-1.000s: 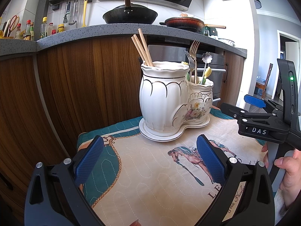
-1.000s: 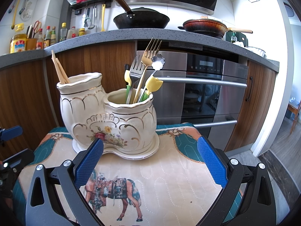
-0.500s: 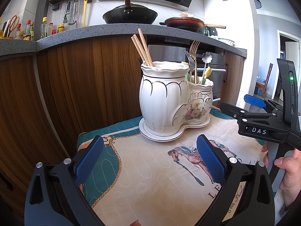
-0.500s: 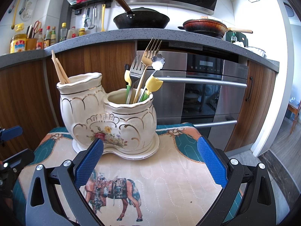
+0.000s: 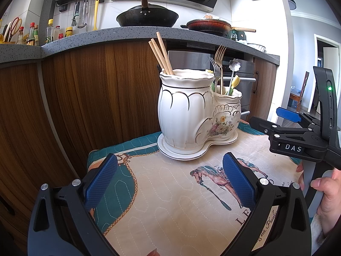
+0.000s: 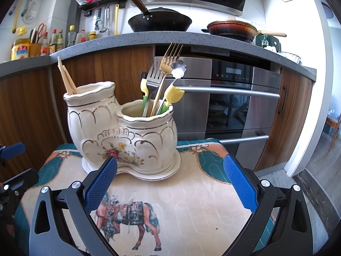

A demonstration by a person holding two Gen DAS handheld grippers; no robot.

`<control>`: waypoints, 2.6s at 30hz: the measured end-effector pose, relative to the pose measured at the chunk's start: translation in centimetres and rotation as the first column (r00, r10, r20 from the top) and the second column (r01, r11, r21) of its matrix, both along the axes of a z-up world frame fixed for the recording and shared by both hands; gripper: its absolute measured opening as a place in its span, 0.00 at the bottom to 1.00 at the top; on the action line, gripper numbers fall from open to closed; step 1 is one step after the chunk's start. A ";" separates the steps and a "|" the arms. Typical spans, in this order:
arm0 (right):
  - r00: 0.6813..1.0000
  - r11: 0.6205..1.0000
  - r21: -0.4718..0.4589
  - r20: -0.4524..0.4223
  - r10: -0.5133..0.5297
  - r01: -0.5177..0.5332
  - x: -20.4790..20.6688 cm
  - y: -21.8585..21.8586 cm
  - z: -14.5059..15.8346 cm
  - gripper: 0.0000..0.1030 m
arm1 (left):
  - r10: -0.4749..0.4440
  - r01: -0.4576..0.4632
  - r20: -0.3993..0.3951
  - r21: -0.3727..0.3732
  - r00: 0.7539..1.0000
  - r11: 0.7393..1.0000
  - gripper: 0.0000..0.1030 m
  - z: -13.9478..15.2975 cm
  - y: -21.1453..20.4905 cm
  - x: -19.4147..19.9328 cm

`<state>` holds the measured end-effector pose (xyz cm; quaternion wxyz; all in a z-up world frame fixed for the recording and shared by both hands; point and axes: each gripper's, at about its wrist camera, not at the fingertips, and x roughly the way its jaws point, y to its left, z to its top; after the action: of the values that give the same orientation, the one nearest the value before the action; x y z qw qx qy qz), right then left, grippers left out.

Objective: Organize utensils

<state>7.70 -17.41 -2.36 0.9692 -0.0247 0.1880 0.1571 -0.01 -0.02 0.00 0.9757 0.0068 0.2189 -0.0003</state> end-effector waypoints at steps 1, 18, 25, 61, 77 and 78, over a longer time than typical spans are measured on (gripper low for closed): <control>1.000 1.000 0.000 0.000 0.000 0.000 0.0 0.0 0.0 0.97 | 0.000 0.000 0.000 0.000 1.000 1.000 0.95 0.0 0.0 0.0; 0.914 0.996 -0.076 -0.397 -0.079 0.053 5.8 -1.4 -4.2 0.97 | 0.022 -0.022 -0.062 -0.002 0.998 1.000 0.95 -0.6 0.9 0.9; 0.868 0.985 -0.167 -0.482 -0.118 0.041 7.3 -0.4 -6.4 0.96 | 0.052 -0.053 -0.115 -0.010 0.992 0.999 0.95 -0.8 2.0 1.5; 0.857 0.985 -0.151 -0.493 -0.149 0.084 7.2 -0.2 -6.1 0.97 | -0.008 0.005 -0.086 -0.038 0.996 0.999 0.95 -0.3 1.8 1.3; 0.989 0.999 -0.024 -0.143 -0.044 0.041 -0.2 1.3 -0.5 0.96 | -0.019 0.018 -0.070 -0.001 0.997 1.000 0.95 -0.4 0.9 1.1; 0.992 0.999 -0.025 -0.121 -0.038 0.035 -0.6 1.4 -0.4 0.96 | -0.016 0.016 -0.065 -0.007 0.998 1.000 0.95 -0.4 0.9 1.1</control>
<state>7.11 -15.97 -2.72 0.9583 -0.0226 0.2489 0.1384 1.09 0.90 -0.37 0.9680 0.0055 0.2507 -0.0089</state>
